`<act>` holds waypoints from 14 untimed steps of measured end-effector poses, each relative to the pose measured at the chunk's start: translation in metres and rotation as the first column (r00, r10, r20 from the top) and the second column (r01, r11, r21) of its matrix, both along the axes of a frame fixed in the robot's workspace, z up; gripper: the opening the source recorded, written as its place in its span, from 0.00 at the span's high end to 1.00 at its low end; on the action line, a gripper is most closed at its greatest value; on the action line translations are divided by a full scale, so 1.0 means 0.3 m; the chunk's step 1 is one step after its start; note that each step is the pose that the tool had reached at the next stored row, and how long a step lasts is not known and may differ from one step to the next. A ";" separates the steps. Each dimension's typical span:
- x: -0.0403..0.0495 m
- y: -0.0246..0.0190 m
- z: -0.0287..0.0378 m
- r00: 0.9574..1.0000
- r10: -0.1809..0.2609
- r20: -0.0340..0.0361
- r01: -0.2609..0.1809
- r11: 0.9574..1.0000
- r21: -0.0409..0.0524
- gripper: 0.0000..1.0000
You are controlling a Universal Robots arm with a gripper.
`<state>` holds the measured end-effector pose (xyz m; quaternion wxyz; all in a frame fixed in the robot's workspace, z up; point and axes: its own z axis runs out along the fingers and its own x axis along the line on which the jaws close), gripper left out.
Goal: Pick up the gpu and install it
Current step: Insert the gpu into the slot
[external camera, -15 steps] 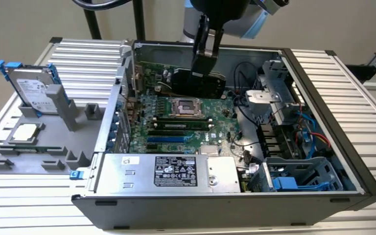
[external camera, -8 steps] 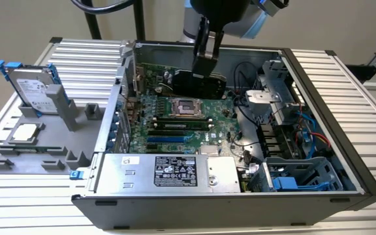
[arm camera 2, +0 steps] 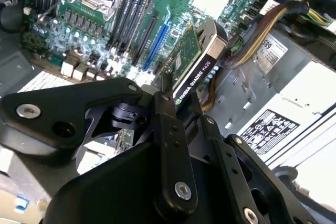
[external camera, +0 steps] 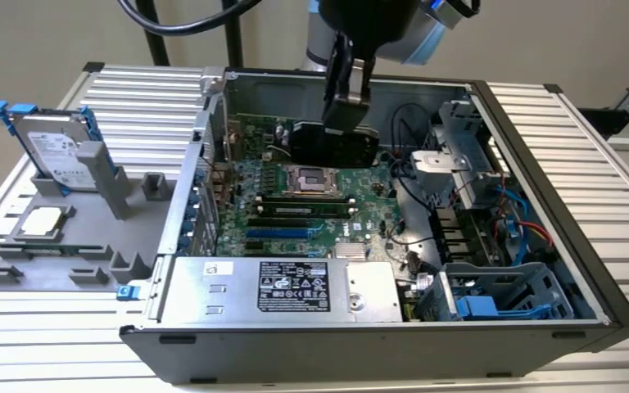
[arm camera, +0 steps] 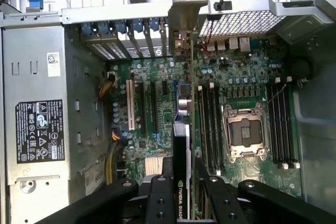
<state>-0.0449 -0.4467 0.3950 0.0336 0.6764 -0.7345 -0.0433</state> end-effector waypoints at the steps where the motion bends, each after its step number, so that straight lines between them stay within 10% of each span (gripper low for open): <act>1: 0.000 0.000 -0.001 1.000 0.003 0.002 -0.003 1.000 0.000 1.00; 14: 0.000 0.000 -0.006 1.000 0.003 0.004 -0.003 1.000 0.000 1.00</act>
